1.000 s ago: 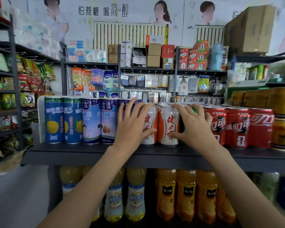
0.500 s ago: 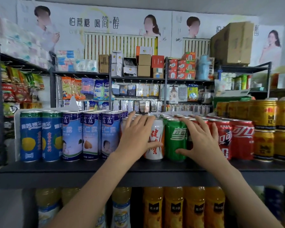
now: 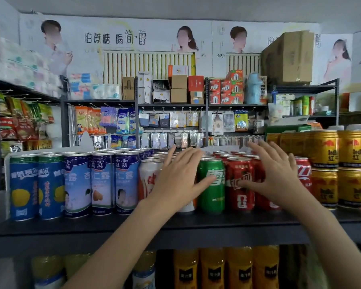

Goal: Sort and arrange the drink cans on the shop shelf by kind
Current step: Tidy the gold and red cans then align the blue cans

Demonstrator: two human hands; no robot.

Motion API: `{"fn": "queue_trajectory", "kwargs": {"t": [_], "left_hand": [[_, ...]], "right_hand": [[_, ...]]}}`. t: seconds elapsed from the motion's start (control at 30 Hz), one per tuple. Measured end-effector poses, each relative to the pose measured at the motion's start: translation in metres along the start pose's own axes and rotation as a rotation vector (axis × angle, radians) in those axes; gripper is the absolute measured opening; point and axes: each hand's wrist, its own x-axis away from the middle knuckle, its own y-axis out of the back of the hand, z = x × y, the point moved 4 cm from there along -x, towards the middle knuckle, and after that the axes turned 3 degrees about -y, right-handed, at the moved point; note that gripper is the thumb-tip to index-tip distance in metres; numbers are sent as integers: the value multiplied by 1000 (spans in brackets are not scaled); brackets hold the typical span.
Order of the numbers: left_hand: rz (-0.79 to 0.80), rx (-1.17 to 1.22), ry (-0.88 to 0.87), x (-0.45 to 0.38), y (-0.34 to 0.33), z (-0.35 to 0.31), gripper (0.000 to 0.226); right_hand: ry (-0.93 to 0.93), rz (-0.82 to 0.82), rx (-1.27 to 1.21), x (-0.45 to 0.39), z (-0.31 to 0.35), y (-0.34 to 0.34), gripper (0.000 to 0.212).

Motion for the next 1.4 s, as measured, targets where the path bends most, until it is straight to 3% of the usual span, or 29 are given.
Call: {"fn": "queue_trajectory", "kwargs": {"t": [0.17,0.4,0.53,0.9,1.1,1.2,1.4], "left_hand": [[6,5,70,-8,-27,-39,74],[-26,-137,224,-38,-47,-69,90],[47,-154,229,-44,-59,-81,79],[51,-214,212,-49,-61,-80,86],[-19,-168,202,-52,-55,-93,88],[-32,-115,116,-67,-58,-120,86],[25,-118,44,-83,-81,-136,85]], "right_hand": [[9,158,54,8,-40,-6,98],[172,33,141,0,-51,-8,91],[204,-8,73,2,-70,-8,92],[249,-96,5,-1,-68,-10,81],[236,-112,-71,0,-94,10,88],[171,-141,53,-6,-129,31,76],[234,-71,221,-5,-134,27,62]]}}
